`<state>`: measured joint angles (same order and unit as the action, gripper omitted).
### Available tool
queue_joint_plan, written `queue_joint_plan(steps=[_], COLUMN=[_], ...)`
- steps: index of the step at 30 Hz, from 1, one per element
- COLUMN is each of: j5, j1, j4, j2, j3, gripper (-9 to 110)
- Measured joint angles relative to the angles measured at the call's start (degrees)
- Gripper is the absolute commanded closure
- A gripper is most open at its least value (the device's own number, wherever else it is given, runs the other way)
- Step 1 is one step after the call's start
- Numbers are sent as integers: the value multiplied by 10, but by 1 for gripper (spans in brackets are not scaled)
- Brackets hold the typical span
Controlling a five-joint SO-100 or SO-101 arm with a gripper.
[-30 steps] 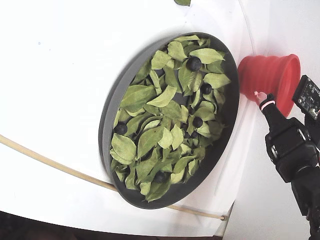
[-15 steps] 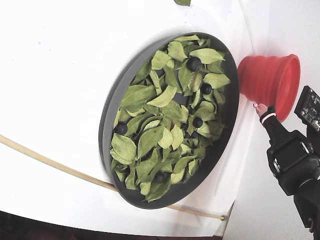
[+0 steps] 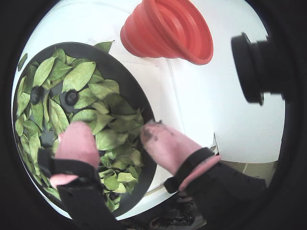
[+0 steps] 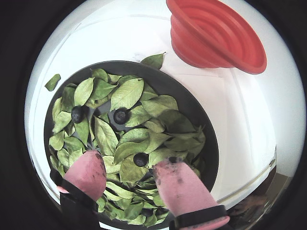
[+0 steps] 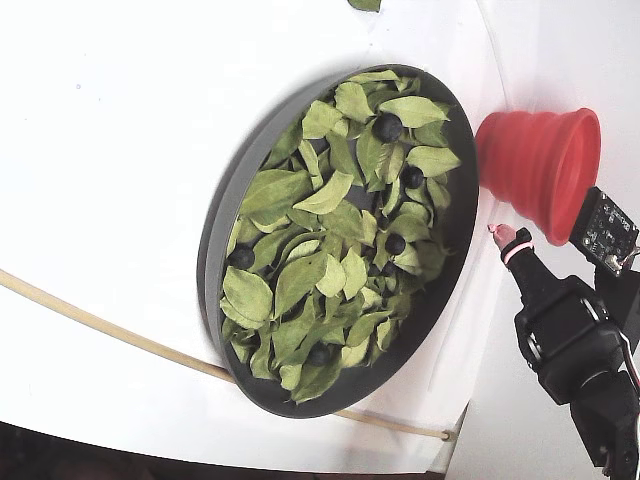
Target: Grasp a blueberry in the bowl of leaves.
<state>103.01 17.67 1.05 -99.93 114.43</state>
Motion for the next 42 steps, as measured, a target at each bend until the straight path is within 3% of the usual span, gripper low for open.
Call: queue_joint_plan(steps=[42], j5=[-64], j1=[-7], j4=[133], j2=[203], j3=[-74], gripper=[82])
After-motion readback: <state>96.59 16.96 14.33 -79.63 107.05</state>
